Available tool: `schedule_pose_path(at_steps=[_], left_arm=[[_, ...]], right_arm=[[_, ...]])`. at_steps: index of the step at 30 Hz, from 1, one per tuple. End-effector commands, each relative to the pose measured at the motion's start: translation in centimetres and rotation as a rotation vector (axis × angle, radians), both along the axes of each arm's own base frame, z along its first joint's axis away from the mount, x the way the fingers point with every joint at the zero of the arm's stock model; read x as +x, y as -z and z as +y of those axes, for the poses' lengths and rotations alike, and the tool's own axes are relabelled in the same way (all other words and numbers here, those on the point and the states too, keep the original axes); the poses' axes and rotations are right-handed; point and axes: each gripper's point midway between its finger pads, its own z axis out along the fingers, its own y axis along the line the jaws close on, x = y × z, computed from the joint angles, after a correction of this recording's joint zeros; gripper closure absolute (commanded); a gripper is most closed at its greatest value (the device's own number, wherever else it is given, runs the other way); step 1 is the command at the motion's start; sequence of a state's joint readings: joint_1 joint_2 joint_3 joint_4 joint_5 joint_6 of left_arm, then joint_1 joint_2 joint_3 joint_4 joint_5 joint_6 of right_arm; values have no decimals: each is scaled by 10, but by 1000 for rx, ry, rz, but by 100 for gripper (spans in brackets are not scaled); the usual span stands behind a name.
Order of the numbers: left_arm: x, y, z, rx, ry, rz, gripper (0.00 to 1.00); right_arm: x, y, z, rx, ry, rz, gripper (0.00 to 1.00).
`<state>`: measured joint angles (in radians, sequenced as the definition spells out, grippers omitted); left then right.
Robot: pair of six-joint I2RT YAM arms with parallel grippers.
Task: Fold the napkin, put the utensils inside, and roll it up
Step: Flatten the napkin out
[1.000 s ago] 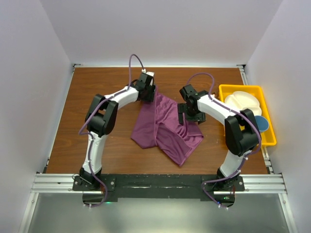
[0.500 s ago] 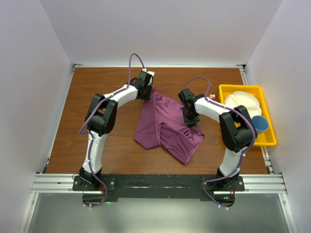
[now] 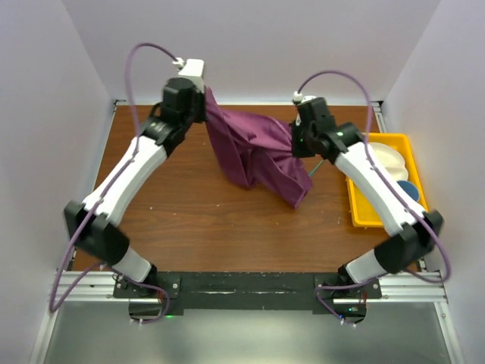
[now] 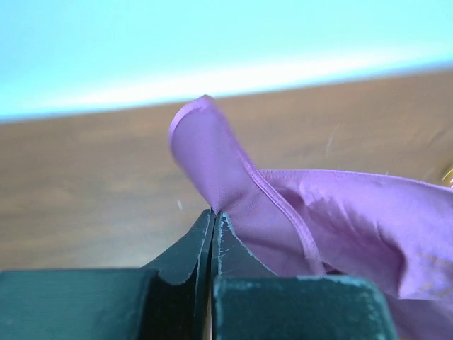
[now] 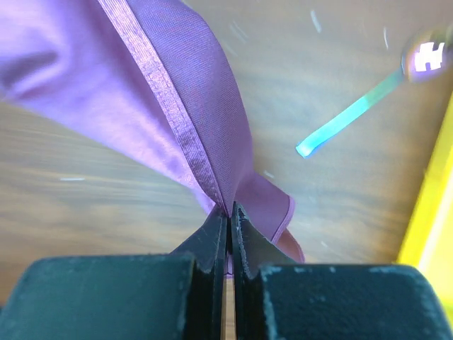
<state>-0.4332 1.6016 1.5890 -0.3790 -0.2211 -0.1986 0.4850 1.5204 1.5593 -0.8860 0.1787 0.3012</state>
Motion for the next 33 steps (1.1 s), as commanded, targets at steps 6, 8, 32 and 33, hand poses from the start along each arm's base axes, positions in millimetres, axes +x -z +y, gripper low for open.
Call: schedule_pose_path(at_steps=[6, 8, 32, 33], left_arm=[[-114, -148, 69, -176, -76, -445, 100], [-145, -172, 81, -214, -58, -536, 100], [4, 34, 173, 166, -540, 33, 83], [18, 65, 181, 253, -580, 98, 80]], right_arm=[[-84, -154, 7, 286, -201, -361, 100], [-93, -180, 6, 327, -227, -425, 100], [132, -24, 3, 16, 203, -46, 98], [145, -10, 1, -21, 198, -39, 88]])
